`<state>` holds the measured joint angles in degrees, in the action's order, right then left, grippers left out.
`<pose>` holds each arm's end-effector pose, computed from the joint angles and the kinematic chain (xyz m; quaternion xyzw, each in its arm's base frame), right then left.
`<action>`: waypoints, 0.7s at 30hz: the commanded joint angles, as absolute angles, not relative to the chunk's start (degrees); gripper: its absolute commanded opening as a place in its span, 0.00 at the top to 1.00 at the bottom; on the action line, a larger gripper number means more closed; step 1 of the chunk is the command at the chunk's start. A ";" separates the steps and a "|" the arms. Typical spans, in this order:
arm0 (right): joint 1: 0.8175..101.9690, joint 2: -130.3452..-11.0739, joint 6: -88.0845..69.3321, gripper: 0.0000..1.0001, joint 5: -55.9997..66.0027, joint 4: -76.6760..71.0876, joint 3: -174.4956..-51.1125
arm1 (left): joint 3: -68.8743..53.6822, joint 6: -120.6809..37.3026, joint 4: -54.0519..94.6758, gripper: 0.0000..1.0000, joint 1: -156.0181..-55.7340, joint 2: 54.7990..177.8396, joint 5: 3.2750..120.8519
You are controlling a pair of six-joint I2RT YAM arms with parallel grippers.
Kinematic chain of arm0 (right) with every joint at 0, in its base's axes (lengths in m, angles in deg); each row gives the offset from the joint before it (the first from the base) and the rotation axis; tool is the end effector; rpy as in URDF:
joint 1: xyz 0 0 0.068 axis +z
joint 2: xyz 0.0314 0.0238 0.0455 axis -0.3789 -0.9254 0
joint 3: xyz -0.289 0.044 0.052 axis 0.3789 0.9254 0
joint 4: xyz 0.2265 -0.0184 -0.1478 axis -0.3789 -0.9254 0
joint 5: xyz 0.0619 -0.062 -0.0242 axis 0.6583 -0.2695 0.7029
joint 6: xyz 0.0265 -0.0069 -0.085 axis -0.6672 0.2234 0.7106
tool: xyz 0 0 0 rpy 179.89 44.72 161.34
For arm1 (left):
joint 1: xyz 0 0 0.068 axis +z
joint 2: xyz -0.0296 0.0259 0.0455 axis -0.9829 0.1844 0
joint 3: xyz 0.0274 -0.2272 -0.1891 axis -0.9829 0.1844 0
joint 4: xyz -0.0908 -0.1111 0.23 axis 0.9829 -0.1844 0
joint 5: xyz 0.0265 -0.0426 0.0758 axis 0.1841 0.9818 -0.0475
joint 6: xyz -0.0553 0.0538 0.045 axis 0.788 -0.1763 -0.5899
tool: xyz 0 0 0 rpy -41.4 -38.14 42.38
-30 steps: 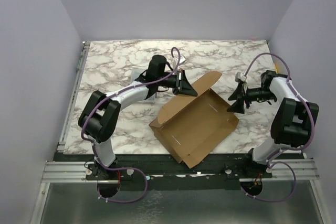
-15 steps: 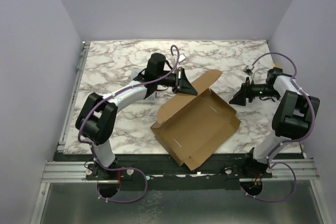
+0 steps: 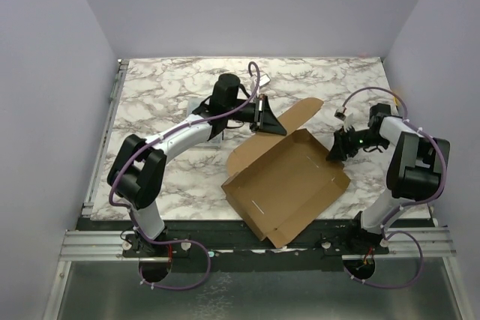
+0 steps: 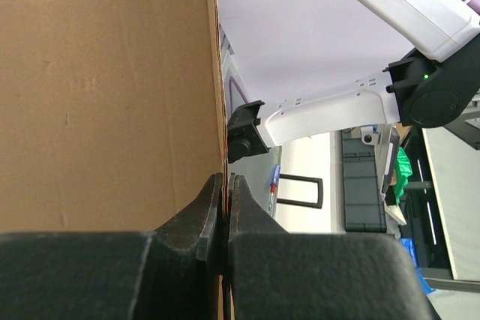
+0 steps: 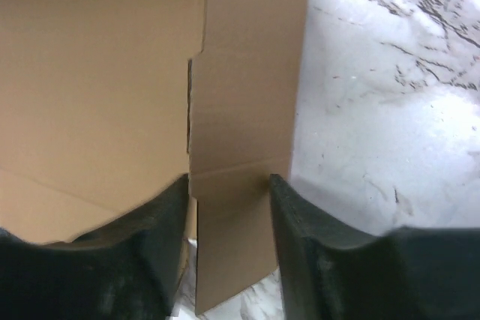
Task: Fold the paper box
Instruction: Fold the paper box at the center of the board.
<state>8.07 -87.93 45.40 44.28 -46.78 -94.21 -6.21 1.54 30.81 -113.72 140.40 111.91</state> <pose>0.3075 -0.0178 0.1481 -0.2801 0.8730 0.3236 0.2339 0.3184 -0.2995 0.2961 0.1632 0.7393 -0.6452 0.1019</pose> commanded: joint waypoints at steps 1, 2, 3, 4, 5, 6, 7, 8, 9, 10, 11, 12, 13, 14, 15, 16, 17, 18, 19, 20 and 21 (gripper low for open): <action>8.38 -85.12 43.44 0.59 41.72 -43.51 -93.84 | -8.47 2.15 31.03 1.00 -114.64 138.71 113.23; 8.38 -84.30 43.37 0.61 42.23 -43.46 -93.89 | -8.65 2.51 31.09 1.00 -114.62 138.67 113.20; 8.36 -83.22 42.88 0.63 42.53 -43.01 -93.87 | -8.90 2.74 31.09 1.00 -114.62 138.70 113.21; 8.38 -82.22 42.43 0.66 42.54 -42.42 -93.78 | -9.17 2.99 31.13 1.00 -114.62 138.74 113.22; 8.45 -81.16 42.16 0.68 42.56 -42.00 -93.87 | -9.43 3.33 31.14 1.00 -114.62 138.74 113.37; 8.40 -80.29 42.00 0.71 42.33 -41.43 -93.78 | -9.69 3.60 31.18 1.00 -114.62 138.78 113.41; 8.46 -79.50 41.81 0.74 42.16 -40.94 -93.71 | -9.96 3.86 31.22 1.00 -114.62 138.86 113.46; 8.42 -78.90 41.80 0.77 42.29 -40.62 -93.64 | -10.22 4.07 31.25 1.00 -114.62 138.97 113.47; 8.48 -78.47 41.81 0.80 42.35 -40.45 -93.60 | -10.49 4.36 31.22 1.00 -114.62 139.14 113.45; 8.61 -78.22 41.93 0.84 42.45 -40.43 -93.60 | -10.68 4.65 31.28 1.00 -114.64 139.25 113.37; 8.74 -77.89 42.07 0.87 42.49 -40.43 -93.47 | -10.86 4.99 31.48 1.00 -114.62 139.39 113.28; 8.80 -77.57 42.08 0.90 42.83 -40.31 -93.32 | -10.98 5.36 31.69 1.00 -114.75 139.56 113.20; 8.85 -77.13 42.11 0.93 43.15 -40.19 -93.15 | -11.05 5.76 31.89 1.00 -114.71 139.70 113.02; 8.94 -76.66 42.05 0.96 43.45 -40.06 -92.98 | -11.09 6.46 32.23 1.00 -114.71 139.70 112.92; 8.93 -76.26 41.91 0.99 43.70 -39.86 -92.84 | -11.10 6.98 32.72 1.00 -114.75 139.80 112.94; 8.98 -75.87 41.75 0.99 43.79 -39.66 -92.71 | -11.17 7.41 33.02 1.00 -114.69 139.84 112.87; 9.00 -75.70 41.66 0.98 43.63 -39.64 -92.67 | -11.19 7.76 33.34 1.00 -114.71 139.81 112.79; 9.12 -75.74 41.52 0.94 43.18 -39.81 -92.79 | -11.23 8.07 33.60 1.00 -114.71 139.79 112.79; 9.12 -76.01 41.50 0.87 42.45 -40.22 -93.19 | -11.27 8.30 33.76 1.00 -114.71 139.82 112.66; 9.15 -76.29 41.40 0.81 41.38 -40.49 -93.31 | -11.28 8.41 33.81 1.00 -114.72 139.86 112.45; 9.10 -76.37 41.32 0.75 40.45 -40.82 -93.41 | -11.20 8.49 33.77 1.00 -114.71 139.88 112.31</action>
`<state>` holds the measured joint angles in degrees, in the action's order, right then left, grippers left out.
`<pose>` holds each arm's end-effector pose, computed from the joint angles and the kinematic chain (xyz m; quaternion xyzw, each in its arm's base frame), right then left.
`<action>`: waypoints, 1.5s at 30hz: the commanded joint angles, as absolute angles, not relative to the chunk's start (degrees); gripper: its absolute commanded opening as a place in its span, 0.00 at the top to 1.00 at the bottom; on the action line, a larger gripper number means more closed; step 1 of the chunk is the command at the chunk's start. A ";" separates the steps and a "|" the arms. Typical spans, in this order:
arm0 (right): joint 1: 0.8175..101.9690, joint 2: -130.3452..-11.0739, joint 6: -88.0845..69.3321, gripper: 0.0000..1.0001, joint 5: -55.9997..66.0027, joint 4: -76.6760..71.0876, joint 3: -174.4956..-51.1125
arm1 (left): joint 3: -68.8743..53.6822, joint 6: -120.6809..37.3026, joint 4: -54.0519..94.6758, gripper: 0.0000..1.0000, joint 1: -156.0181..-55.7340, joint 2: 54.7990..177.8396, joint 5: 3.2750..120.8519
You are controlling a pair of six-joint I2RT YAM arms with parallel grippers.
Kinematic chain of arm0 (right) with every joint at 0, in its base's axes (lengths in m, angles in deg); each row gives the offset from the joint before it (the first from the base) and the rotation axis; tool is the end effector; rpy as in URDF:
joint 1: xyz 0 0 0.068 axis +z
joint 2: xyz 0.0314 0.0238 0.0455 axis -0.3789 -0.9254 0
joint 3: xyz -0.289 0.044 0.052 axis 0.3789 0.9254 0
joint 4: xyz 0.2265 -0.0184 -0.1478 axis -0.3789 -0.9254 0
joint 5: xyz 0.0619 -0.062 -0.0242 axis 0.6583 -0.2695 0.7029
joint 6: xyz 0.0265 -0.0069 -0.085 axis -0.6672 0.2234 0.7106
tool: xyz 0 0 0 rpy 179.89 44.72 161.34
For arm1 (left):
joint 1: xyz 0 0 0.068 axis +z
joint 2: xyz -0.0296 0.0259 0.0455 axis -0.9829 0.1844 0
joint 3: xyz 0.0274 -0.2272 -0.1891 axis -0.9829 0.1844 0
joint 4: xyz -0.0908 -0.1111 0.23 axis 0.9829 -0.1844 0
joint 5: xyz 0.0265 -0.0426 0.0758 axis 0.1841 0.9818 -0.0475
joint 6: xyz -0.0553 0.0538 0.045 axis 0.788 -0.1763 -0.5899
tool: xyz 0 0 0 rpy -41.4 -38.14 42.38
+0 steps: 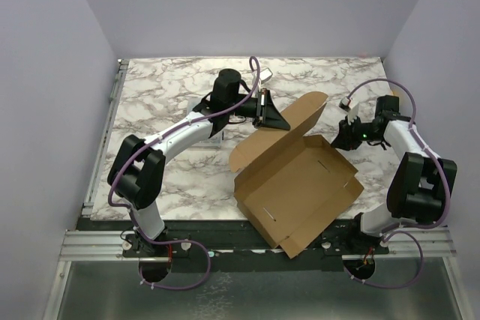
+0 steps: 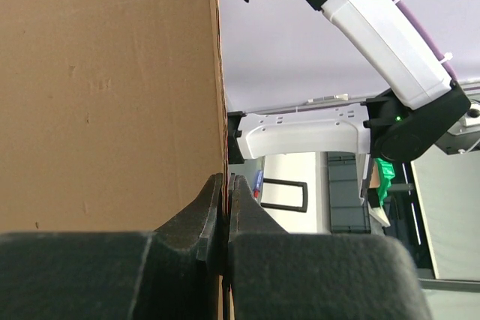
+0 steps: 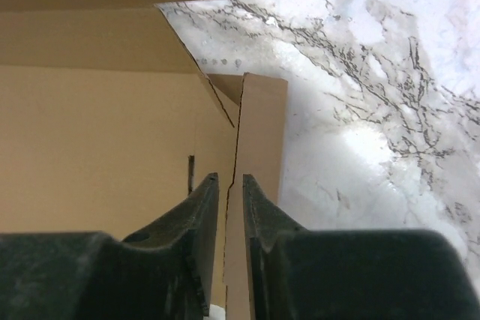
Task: Fold the paper box
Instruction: Fold the paper box at the center of the board.
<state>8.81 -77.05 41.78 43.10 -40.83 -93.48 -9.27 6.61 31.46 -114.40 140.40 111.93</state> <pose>0.3065 -0.0147 0.2000 -0.3074 0.8561 0.2567 0.3267 0.3190 -0.3063 0.3170 0.1508 0.7307 -0.6595 0.0915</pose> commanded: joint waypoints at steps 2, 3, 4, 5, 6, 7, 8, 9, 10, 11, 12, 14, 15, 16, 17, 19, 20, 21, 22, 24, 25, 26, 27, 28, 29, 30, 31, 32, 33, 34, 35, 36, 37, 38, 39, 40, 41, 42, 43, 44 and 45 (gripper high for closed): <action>9.09 -75.66 41.31 0.64 39.08 -41.52 -93.25 | -11.03 8.52 33.77 1.00 -114.66 139.94 111.99; 9.15 -74.98 41.14 0.59 38.53 -41.52 -92.95 | -10.87 8.45 33.77 1.00 -114.64 139.89 111.83; 9.09 -74.25 40.84 0.55 37.62 -41.15 -92.26 | -10.72 8.43 33.81 1.00 -114.62 139.94 111.66; 9.15 -73.56 40.51 0.50 36.42 -40.35 -91.58 | -10.67 8.35 33.94 1.00 -114.66 139.95 111.56; 9.14 -73.18 40.46 0.47 34.87 -39.65 -90.76 | -10.60 8.34 33.97 1.00 -114.63 139.96 111.49; 9.17 -73.13 40.57 0.46 33.49 -39.08 -89.99 | -10.58 8.34 34.07 1.00 -114.62 140.09 111.41; 9.19 -73.26 40.96 0.46 32.50 -38.88 -89.38 | -10.64 8.40 34.19 1.00 -114.62 140.13 111.39; 9.20 -73.54 41.23 0.46 32.10 -38.92 -88.85 | -10.66 8.49 34.31 1.00 -114.63 140.22 111.33; 9.22 -73.89 41.29 0.48 31.96 -38.77 -88.20 | -10.73 8.62 34.47 1.00 -114.62 140.29 111.22; 9.40 -74.13 41.29 0.51 31.60 -38.28 -87.42 | -10.79 8.77 34.67 1.00 -114.62 140.31 111.21; 9.55 -74.25 41.31 0.56 30.90 -37.42 -86.63 | -10.83 8.92 34.77 1.00 -114.63 140.32 111.08; 9.70 -74.11 41.06 0.65 29.16 -34.75 -85.06 | -10.76 9.19 35.14 1.00 -114.64 140.19 110.92; 9.72 -74.03 40.85 0.72 28.35 -33.57 -84.65 | -10.68 9.28 35.23 1.00 -114.62 140.10 110.81; 9.70 -73.87 40.67 0.84 27.70 -32.63 -84.47 | -10.61 9.43 35.22 1.00 -114.62 140.02 110.76; 9.70 -73.65 40.25 0.91 27.37 -32.01 -84.64 | -10.45 9.44 35.21 1.00 -114.65 139.91 110.78; 9.76 -72.77 39.39 0.99 27.25 -31.10 -85.51 | -10.27 9.57 35.21 1.00 -114.62 139.89 110.76; 9.71 -72.17 38.89 0.99 27.46 -30.70 -86.20 | -10.23 9.62 35.25 1.00 -114.56 139.88 110.92; 9.70 -71.70 38.37 0.99 27.62 -30.34 -87.00 | -10.27 9.62 35.23 1.00 -114.56 140.00 111.00; 9.71 -71.34 37.99 0.99 27.93 -30.17 -87.89 | -10.35 9.66 35.22 1.00 -114.55 140.04 111.14; 9.72 -71.37 37.62 1.00 28.79 -30.69 -90.25 | -10.76 9.80 35.24 1.00 -114.54 140.27 111.60; 9.70 -71.63 37.65 0.99 29.55 -31.20 -91.32 | -11.01 9.85 35.28 1.00 -114.53 140.31 111.63; 9.78 -71.76 37.87 0.99 30.48 -31.73 -92.09 | -11.34 10.03 35.31 1.00 -114.58 140.38 111.71; 10.09 -71.67 38.06 0.99 30.93 -31.96 -92.45 | -11.63 10.20 35.35 1.00 -114.62 140.47 111.68; 10.74 -71.28 38.48 1.00 31.01 -32.06 -92.51 | -11.97 10.45 35.49 1.00 -114.59 140.65 111.64; 11.42 -70.76 39.02 0.99 31.03 -31.99 -92.35 | -12.30 10.65 35.63 1.00 -114.56 140.78 111.63; 12.19 -69.91 39.31 0.99 30.97 -31.61 -91.80 | -12.66 10.97 35.77 1.00 -114.55 140.95 111.63; 13.01 -68.98 39.59 0.99 30.86 -31.26 -91.50 | -12.97 11.41 36.17 1.00 -114.53 141.12 111.60; 13.87 -68.12 40.08 0.99 30.44 -31.03 -91.25 | -13.37 12.01 36.65 1.00 -114.58 141.33 111.53; 14.81 -67.19 40.44 0.99 29.77 -30.50 -90.97 | -13.69 12.88 37.40 1.00 -114.54 141.55 111.42; 15.63 -66.33 40.78 1.00 29.01 -30.19 -90.80 | -13.92 13.70 38.39 1.00 -114.61 141.81 111.38; 16.35 -65.67 41.07 0.99 28.30 -29.74 -90.65 | -14.30 14.69 39.35 1.00 -114.55 142.01 111.29; 16.86 -65.13 41.10 0.99 27.58 -29.07 -90.60 | -14.61 15.65 40.47 1.00 -114.60 142.23 111.37; 17.24 -64.81 41.23 1.00 26.87 -28.67 -90.74 | -15.00 16.38 41.31 1.00 -114.57 142.45 111.37; 17.47 -64.63 41.29 1.00 26.52 -28.44 -90.98 | -15.38 16.96 42.04 1.00 -114.66 142.69 111.45; 17.59 -64.48 41.46 0.99 26.26 -28.25 -91.15 | -15.73 17.36 42.46 1.00 -114.58 142.89 111.54; 17.84 -64.38 41.85 1.00 26.12 -28.22 -91.35 | -16.04 17.67 42.66 1.00 -114.54 143.13 111.62; 18.40 -64.23 42.32 0.99 25.83 -28.09 -91.34 | -16.29 17.92 42.93 1.00 -114.62 143.40 111.76; 18.97 -63.98 42.80 0.99 25.47 -28.05 -91.31 | -16.55 18.22 43.15 1.00 -114.55 143.64 111.75; 19.71 -63.63 43.32 0.99 25.26 -28.12 -91.11 | -16.81 18.45 43.44 1.00 -114.58 143.84 111.74; 20.43 -63.37 43.66 0.99 24.89 -27.97 -90.89 | -17.12 18.71 43.70 1.00 -114.60 144.02 111.58; 21.29 -63.03 43.85 0.99 24.54 -27.90 -90.66 | -17.40 19.05 44.03 1.00 -114.54 144.30 111.46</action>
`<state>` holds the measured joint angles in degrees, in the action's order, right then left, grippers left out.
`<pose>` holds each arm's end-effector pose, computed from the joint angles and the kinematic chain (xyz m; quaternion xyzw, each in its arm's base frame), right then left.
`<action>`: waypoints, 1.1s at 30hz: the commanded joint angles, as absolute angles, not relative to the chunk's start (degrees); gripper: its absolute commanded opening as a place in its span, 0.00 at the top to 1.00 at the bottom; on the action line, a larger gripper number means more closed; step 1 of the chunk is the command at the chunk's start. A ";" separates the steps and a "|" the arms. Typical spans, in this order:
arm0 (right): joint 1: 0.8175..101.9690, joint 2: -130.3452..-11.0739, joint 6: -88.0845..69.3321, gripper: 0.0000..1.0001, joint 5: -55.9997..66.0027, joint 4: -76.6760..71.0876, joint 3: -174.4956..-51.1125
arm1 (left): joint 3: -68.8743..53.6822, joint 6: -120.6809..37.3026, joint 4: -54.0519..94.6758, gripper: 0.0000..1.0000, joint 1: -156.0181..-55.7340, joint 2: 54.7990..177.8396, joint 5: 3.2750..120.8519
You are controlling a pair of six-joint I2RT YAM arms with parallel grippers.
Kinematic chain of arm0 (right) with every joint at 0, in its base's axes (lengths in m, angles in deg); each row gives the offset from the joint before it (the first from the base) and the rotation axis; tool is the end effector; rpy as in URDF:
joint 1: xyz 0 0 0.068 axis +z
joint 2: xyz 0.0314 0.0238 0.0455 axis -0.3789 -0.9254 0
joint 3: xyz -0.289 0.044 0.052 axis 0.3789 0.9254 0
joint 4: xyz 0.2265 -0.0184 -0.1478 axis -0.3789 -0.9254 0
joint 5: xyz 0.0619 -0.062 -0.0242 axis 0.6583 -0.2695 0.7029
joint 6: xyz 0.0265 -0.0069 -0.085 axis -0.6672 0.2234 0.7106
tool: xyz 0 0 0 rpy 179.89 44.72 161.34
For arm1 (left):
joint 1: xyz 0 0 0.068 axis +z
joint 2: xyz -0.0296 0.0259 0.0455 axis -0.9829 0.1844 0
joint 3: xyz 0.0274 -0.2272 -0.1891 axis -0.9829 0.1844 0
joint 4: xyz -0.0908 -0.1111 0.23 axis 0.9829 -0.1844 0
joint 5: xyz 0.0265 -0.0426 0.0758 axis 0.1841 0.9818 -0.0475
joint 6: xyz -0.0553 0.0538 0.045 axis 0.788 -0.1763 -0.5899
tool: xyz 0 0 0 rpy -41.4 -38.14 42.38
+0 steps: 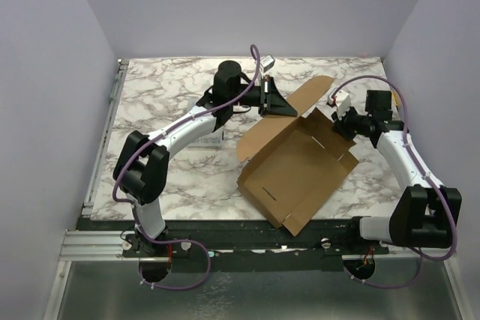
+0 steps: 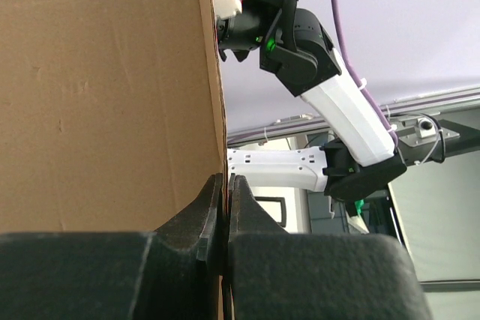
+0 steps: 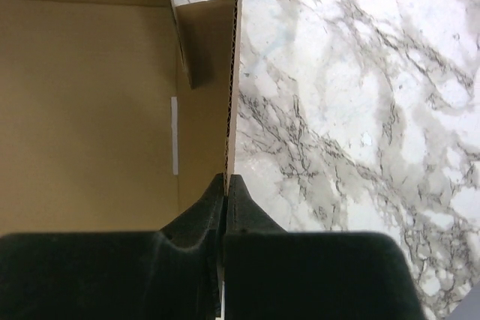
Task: Fold the paper box
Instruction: Fold the paper box at the center of the board.
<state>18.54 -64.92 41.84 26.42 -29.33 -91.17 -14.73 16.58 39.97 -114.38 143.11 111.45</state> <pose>0.3035 0.0190 0.2487 -0.3981 0.8176 0.0741 0.4093 0.3350 -0.3168 0.3494 0.1348 0.6979 -0.6960 0.1012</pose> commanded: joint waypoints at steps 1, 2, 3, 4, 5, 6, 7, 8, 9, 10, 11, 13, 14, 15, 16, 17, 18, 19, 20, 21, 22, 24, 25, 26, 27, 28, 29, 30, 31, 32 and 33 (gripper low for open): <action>22.01 -62.71 44.23 0.99 24.44 -28.08 -90.43 | -17.61 19.45 44.37 1.00 -114.54 144.50 111.20; 22.23 -62.42 44.53 0.99 24.50 -28.24 -90.10 | -17.87 19.81 44.78 1.00 -114.53 144.72 111.00; 23.75 -62.06 44.65 0.99 24.57 -28.22 -89.59 | -18.02 20.18 45.21 1.00 -114.50 144.91 110.79; 24.64 -61.70 44.92 0.99 24.65 -28.26 -89.11 | -18.04 20.59 45.68 1.00 -114.45 145.09 110.44; 25.55 -61.36 45.18 0.99 24.50 -28.18 -88.44 | -18.12 20.90 46.10 1.00 -114.38 145.26 110.22; 26.38 -61.01 45.23 0.99 24.07 -27.87 -87.81 | -18.02 21.17 46.41 1.00 -114.34 145.39 110.06; 27.20 -60.80 45.31 1.00 23.63 -27.67 -87.24 | -17.85 21.42 46.71 1.00 -114.22 145.48 109.71; 27.93 -60.80 45.27 0.99 23.35 -27.54 -86.77 | -17.65 21.48 46.91 1.00 -114.12 145.57 109.42; 28.66 -60.86 45.14 0.99 23.03 -27.43 -86.34 | -17.42 21.64 47.14 1.00 -114.10 145.66 109.26; 29.41 -61.09 45.01 0.99 22.68 -27.38 -85.81 | -17.04 21.80 47.47 1.00 -114.02 145.74 109.03; 30.28 -61.35 44.82 0.99 22.10 -27.26 -85.35 | -16.69 21.91 47.67 1.00 -113.94 145.76 108.94; 31.64 -61.96 44.35 0.99 21.61 -27.00 -84.62 | -16.16 22.13 48.14 1.00 -113.83 145.92 108.74; 32.18 -62.23 44.02 0.98 21.71 -26.91 -84.41 | -15.97 22.21 48.29 1.00 -113.83 145.98 108.77; 32.75 -62.48 43.62 0.97 21.86 -26.90 -84.30 | -15.82 22.15 48.35 1.00 -113.83 146.02 108.78; 33.19 -62.72 43.20 0.95 22.21 -26.94 -84.27 | -15.70 22.14 48.47 1.00 -113.80 146.11 108.76; 33.57 -63.25 43.01 0.93 22.61 -27.21 -84.28 | -15.55 22.14 48.49 1.00 -113.76 146.16 108.81; 33.78 -63.66 42.78 0.91 23.23 -27.57 -84.48 | -15.42 22.06 48.49 1.00 -113.70 146.16 108.91; 33.86 -64.13 42.65 0.89 24.06 -28.12 -84.68 | -15.30 21.99 48.53 1.00 -113.62 146.28 108.98; 33.82 -64.61 42.54 0.87 24.70 -28.72 -84.94 | -15.20 21.97 48.57 1.00 -113.53 146.29 109.02; 33.84 -65.08 42.56 0.83 25.71 -29.88 -85.38 | -15.03 21.89 48.54 1.00 -113.41 146.29 109.00; 33.84 -65.57 42.53 0.79 26.66 -30.70 -85.68 | -14.85 21.80 48.53 1.00 -113.28 146.34 109.04; 33.86 -66.52 42.40 0.73 28.55 -32.20 -86.34 | -14.44 21.58 48.57 1.00 -113.15 146.34 109.22; 33.87 -67.06 42.08 0.71 29.27 -32.84 -86.77 | -14.22 21.47 48.54 1.00 -112.96 146.30 109.25; 33.87 -67.72 41.71 0.69 30.07 -33.71 -87.25 | -13.89 21.32 48.53 1.00 -112.83 146.26 109.33; 33.85 -68.44 41.10 0.66 30.72 -34.58 -87.92 | -13.58 21.23 48.53 1.00 -112.67 146.15 109.30; 33.80 -69.38 40.46 0.66 31.43 -35.23 -88.65 | -13.26 21.16 48.53 1.00 -112.44 146.08 109.34; 33.86 -70.31 39.91 0.65 31.75 -35.81 -89.20 | -13.04 21.03 48.53 1.00 -112.24 145.97 109.41; 33.82 -71.30 39.22 0.63 31.77 -35.97 -89.68 | -12.77 20.94 48.53 1.00 -112.10 145.74 109.43; 33.71 -72.28 38.24 0.62 31.36 -35.65 -89.92 | -12.50 20.87 48.53 1.00 -111.93 145.58 109.51; 33.51 -73.24 37.43 0.62 30.94 -35.30 -90.09 | -12.24 20.83 48.53 1.00 -111.78 145.38 109.60; 32.99 -74.35 36.77 0.61 31.09 -35.11 -90.39 | -11.98 20.75 48.53 1.00 -111.65 145.33 109.61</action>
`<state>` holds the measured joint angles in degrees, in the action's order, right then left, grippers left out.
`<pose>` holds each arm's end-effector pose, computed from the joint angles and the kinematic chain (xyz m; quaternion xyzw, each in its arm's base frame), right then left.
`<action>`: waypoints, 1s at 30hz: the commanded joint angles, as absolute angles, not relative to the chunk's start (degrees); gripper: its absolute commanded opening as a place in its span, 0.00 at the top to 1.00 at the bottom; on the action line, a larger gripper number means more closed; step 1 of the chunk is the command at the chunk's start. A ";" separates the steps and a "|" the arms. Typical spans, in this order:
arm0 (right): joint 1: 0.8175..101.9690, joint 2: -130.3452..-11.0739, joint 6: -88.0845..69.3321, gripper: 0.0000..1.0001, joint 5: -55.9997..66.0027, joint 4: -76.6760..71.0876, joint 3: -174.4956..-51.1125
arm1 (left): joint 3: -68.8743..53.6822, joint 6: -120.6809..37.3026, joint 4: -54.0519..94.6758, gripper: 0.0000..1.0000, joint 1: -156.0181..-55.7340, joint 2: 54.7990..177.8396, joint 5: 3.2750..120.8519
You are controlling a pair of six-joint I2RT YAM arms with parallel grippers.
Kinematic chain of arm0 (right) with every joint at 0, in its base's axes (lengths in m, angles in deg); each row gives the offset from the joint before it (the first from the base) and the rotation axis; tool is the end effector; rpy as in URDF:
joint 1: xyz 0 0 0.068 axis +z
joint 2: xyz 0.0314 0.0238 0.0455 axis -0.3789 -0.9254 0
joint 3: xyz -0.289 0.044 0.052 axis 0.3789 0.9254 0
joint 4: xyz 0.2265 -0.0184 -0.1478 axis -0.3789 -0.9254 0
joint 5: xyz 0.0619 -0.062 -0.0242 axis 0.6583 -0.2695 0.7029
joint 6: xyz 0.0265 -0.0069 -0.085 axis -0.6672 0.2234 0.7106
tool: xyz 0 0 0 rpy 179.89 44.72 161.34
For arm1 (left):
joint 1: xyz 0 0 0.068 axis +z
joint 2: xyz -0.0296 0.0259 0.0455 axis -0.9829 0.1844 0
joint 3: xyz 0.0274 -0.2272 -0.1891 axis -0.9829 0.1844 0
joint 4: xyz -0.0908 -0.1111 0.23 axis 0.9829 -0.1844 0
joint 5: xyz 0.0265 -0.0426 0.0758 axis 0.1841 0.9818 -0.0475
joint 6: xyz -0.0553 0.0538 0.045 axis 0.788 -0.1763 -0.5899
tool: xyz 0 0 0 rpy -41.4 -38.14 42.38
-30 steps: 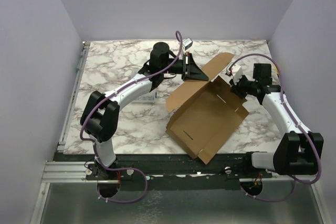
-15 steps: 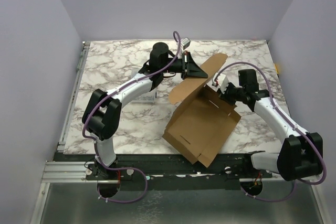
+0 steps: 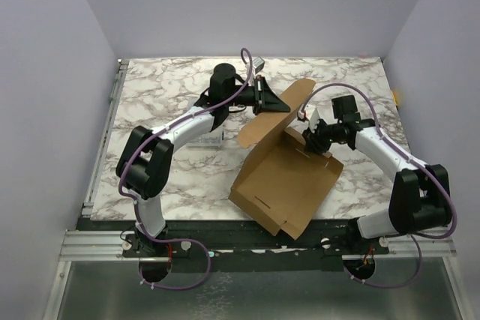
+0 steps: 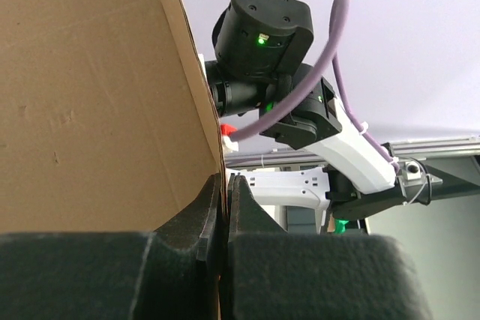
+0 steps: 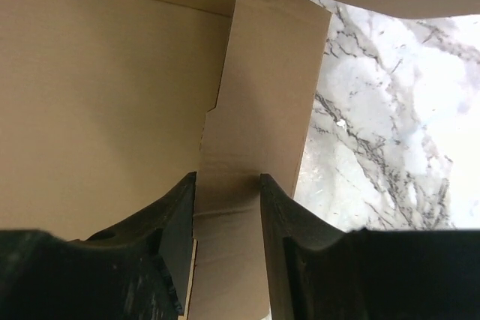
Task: Fold the paper box
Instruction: Fold the paper box at the center of the board.
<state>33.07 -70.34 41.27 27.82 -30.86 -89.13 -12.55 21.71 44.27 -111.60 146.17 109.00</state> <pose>0.2900 0.0964 0.2082 -0.4905 0.7890 0.1649 0.3312 0.3617 -0.3053 0.3203 0.0670 0.7112 -0.6931 0.0967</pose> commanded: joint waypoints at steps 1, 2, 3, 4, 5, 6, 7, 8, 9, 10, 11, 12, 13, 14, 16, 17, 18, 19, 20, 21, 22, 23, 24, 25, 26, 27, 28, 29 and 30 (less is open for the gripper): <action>32.29 -75.45 36.28 0.60 31.89 -35.16 -90.69 | -11.74 20.69 48.53 1.00 -111.50 145.13 109.61; 31.62 -76.58 35.94 0.59 32.98 -35.59 -91.25 | -11.48 20.67 48.53 1.00 -111.42 144.95 109.69; 30.89 -77.84 35.76 0.59 34.20 -36.18 -92.02 | -11.27 20.57 48.53 1.00 -111.33 144.83 109.70; 30.27 -78.92 35.71 0.58 35.85 -37.03 -92.64 | -11.08 20.56 48.53 1.00 -111.29 144.74 109.70; 29.55 -79.99 35.69 0.58 37.45 -37.81 -93.31 | -10.87 20.48 48.53 1.00 -111.24 144.64 109.78; 29.04 -80.90 35.75 0.58 39.01 -38.62 -93.89 | -10.70 20.47 48.55 1.00 -111.21 144.55 109.85; 28.67 -81.61 35.76 0.57 40.36 -39.28 -94.38 | -10.60 20.39 48.53 1.00 -111.16 144.47 109.92; 28.34 -82.24 35.82 0.57 41.69 -39.96 -94.84 | -10.46 20.38 48.53 1.00 -111.11 144.45 109.88; 27.99 -82.75 35.92 0.56 43.09 -40.70 -95.24 | -10.40 20.38 48.53 1.00 -111.11 144.45 109.88; 27.76 -83.26 35.95 0.55 44.47 -41.35 -95.75 | -10.40 20.38 48.57 1.00 -111.06 144.45 109.89; 27.64 -83.83 36.12 0.54 45.76 -42.24 -96.22 | -10.40 20.45 48.54 1.00 -111.02 144.57 109.83; 27.55 -84.34 36.37 0.54 47.00 -43.11 -96.69 | -10.40 20.55 48.58 1.00 -111.02 144.74 109.79; 27.48 -85.13 36.48 0.54 48.04 -43.90 -97.18 | -10.46 20.70 48.54 1.00 -111.02 144.90 109.72; 27.41 -85.75 36.67 0.53 49.16 -44.65 -97.66 | -10.60 20.90 48.55 1.00 -111.05 145.20 109.63; 27.07 -86.42 36.43 0.53 50.68 -45.46 -98.51 | -10.94 21.55 48.53 1.00 -111.07 145.75 109.45; 26.83 -86.64 36.28 0.53 51.24 -45.51 -98.70 | -11.19 21.94 48.53 1.00 -111.02 146.09 109.25; 26.44 -86.84 36.13 0.53 51.73 -45.53 -99.00 | -11.45 22.42 48.53 1.00 -111.02 146.46 109.08; 26.14 -87.03 36.05 0.53 52.17 -45.53 -99.16 | -11.76 22.87 48.46 1.00 -111.02 146.84 108.95; 25.75 -87.22 35.94 0.52 52.53 -45.61 -99.38 | -12.06 23.26 48.39 1.00 -111.02 147.24 108.65; 25.33 -87.59 35.93 0.51 53.09 -45.80 -99.65 | -12.41 23.55 48.29 1.00 -111.00 147.66 108.43; 24.88 -87.93 35.91 0.51 53.75 -46.06 -99.85 | -12.68 23.77 48.17 1.00 -111.01 148.04 108.05; 24.42 -88.51 35.98 0.51 54.31 -46.41 -100.18 | -12.95 23.95 47.99 1.00 -111.02 148.42 107.70; 23.93 -89.11 35.97 0.51 54.63 -46.44 -100.38 | -13.24 24.17 47.81 1.00 -111.09 148.79 107.31; 23.34 -89.65 35.76 0.52 54.84 -46.18 -100.49 | -13.51 24.31 47.56 1.00 -111.10 149.13 106.74; 22.74 -90.24 35.39 0.52 55.44 -45.81 -100.64 | -13.76 24.33 47.30 1.00 -111.13 149.45 106.35; 21.47 -90.85 35.06 0.53 56.30 -45.65 -100.89 | -14.00 24.29 46.97 1.00 -111.21 149.72 105.94; 20.26 -91.48 34.73 0.54 57.31 -45.62 -101.31 | -14.28 24.26 46.69 1.00 -111.24 150.02 105.67; 19.29 -92.14 34.40 0.56 58.34 -45.51 -101.67 | -14.49 24.13 46.30 1.00 -111.32 150.33 105.52; 18.38 -92.74 33.85 0.58 58.68 -45.13 -102.10 | -14.71 23.96 45.94 1.00 -111.43 150.52 105.38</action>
